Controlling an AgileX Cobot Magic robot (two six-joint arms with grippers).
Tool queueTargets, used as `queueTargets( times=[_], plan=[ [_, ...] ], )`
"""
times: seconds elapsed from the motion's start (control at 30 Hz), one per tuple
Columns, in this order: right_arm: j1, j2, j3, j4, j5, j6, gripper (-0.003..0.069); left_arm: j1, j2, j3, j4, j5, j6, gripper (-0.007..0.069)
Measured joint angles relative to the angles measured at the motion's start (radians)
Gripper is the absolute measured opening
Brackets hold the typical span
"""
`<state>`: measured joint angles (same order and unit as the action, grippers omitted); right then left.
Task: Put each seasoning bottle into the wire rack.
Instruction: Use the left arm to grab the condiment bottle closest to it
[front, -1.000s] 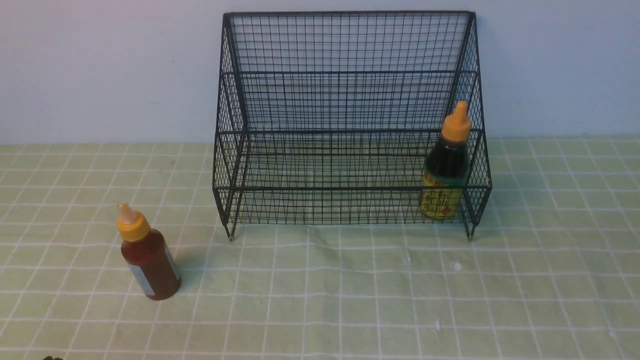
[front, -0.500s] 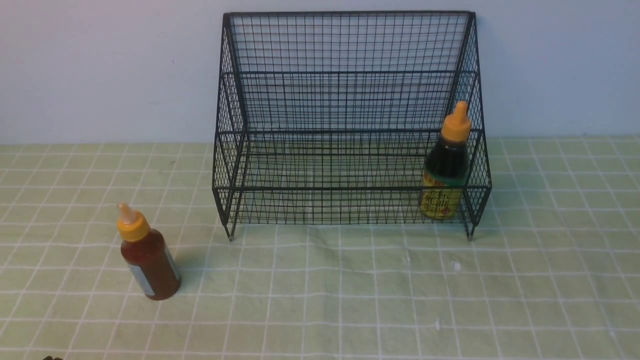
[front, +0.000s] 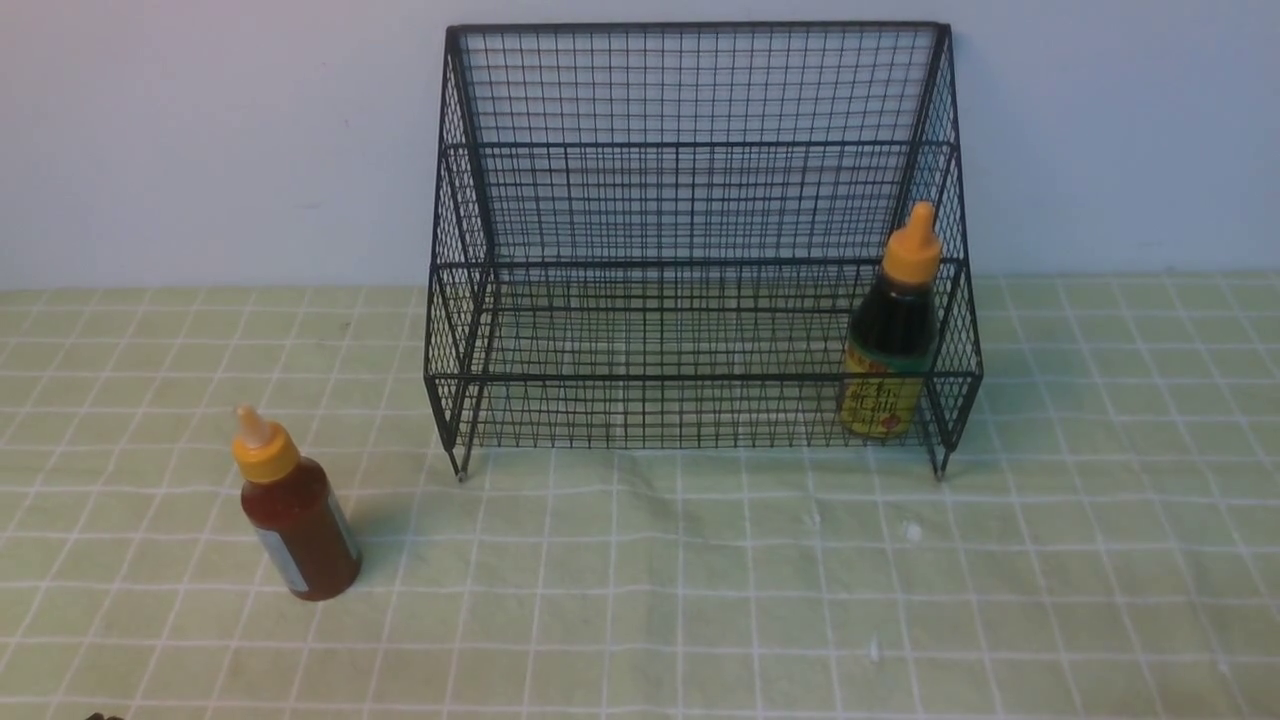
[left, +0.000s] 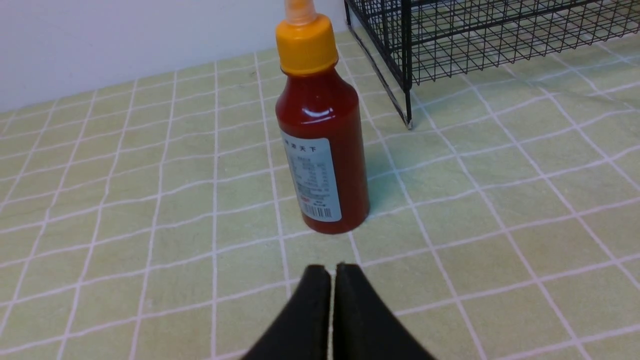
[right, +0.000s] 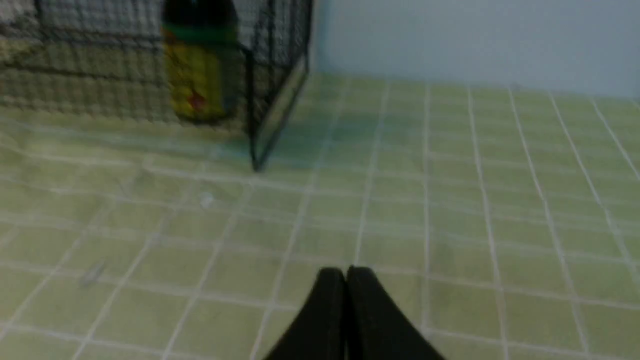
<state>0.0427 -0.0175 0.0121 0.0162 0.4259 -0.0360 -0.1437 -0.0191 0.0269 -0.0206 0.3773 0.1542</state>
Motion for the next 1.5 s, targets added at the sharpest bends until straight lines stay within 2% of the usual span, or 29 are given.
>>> queueTargets(
  times=[0.17, 1.5],
  plan=[
    [-0.063, 0.000, 0.004, -0.001, -0.028, 0.001, -0.0012, 0.000, 0.000, 0.000, 0.000, 0.000, 0.000, -0.0007],
    [-0.063, 0.000, 0.004, -0.003, -0.030, 0.001, -0.0012, 0.000, 0.000, 0.000, 0.002, 0.000, 0.003, -0.0007]
  ],
)
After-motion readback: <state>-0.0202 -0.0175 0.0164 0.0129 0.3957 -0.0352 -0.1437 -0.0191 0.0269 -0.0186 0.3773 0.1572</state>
